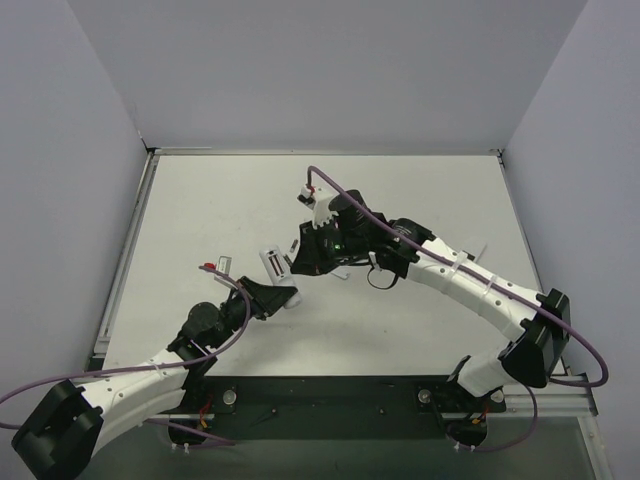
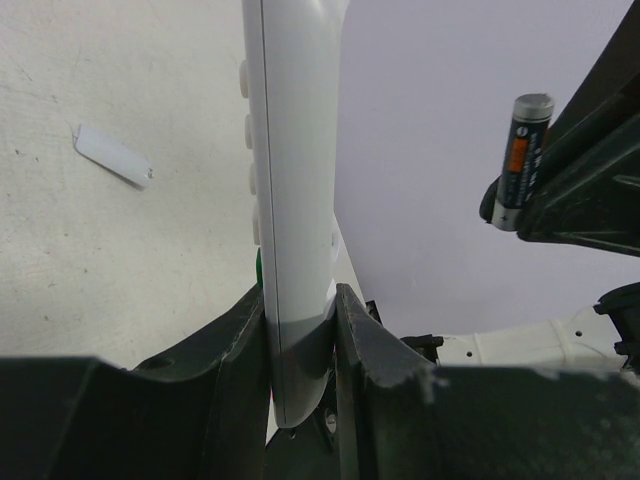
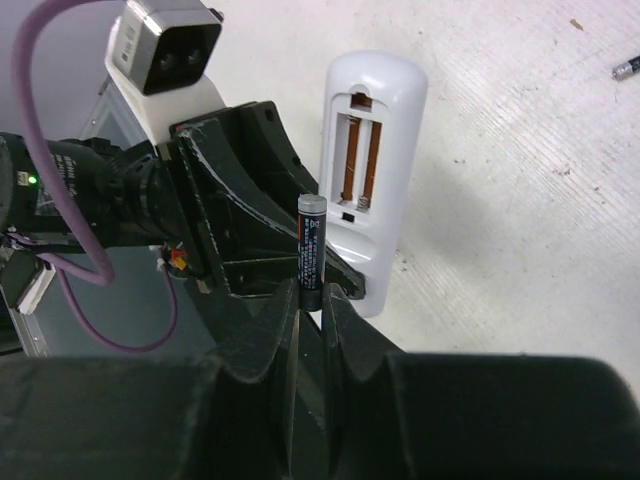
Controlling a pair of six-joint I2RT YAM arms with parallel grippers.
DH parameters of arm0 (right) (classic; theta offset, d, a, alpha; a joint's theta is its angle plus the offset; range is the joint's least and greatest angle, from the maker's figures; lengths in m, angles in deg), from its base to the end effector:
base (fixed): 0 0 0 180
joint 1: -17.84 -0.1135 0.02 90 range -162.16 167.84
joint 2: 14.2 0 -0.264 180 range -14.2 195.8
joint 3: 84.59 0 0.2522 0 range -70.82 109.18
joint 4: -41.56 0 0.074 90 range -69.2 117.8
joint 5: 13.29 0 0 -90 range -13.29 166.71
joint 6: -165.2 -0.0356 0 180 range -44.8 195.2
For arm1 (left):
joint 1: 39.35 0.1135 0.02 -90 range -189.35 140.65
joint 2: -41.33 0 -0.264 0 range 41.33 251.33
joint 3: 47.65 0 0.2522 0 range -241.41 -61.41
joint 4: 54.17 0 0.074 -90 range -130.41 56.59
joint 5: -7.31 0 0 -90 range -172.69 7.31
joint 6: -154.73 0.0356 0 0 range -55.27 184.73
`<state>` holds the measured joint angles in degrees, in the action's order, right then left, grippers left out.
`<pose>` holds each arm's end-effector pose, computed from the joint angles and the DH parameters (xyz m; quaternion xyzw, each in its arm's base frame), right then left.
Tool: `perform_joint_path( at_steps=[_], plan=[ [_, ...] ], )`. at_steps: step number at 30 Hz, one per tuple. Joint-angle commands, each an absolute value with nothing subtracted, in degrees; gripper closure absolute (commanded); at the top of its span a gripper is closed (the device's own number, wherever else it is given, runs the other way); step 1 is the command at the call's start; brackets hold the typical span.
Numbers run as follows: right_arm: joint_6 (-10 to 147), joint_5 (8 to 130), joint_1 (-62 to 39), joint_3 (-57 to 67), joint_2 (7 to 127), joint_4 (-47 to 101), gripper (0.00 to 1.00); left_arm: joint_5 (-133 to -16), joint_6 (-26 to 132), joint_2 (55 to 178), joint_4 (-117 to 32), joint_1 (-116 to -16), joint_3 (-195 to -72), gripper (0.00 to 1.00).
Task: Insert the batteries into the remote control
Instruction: Load the battery into the remote control.
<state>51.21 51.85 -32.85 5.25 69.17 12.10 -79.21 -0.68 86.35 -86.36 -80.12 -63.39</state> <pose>0.2025 0.2710 0.3626 -0.3036 0.7649 0.4697 0.3197 0.1219 -0.1079 0.1825 -0.1254 0.6774 -0.5919 0.4184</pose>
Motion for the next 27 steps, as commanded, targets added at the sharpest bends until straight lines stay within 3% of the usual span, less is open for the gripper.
perform_joint_path(
  at_steps=[1, 27],
  plan=[
    [48.1, 53.2, -34.1, 10.2, 71.0, 9.5, 1.00, -79.2, -0.7, 86.0, -91.3, -80.8, -60.8, 1.00],
    [46.6, 56.6, -36.1, 21.2, 81.9, -0.6, 1.00, -80.8, -0.2, 86.9, -93.6, -82.8, -61.0, 1.00]
  ],
)
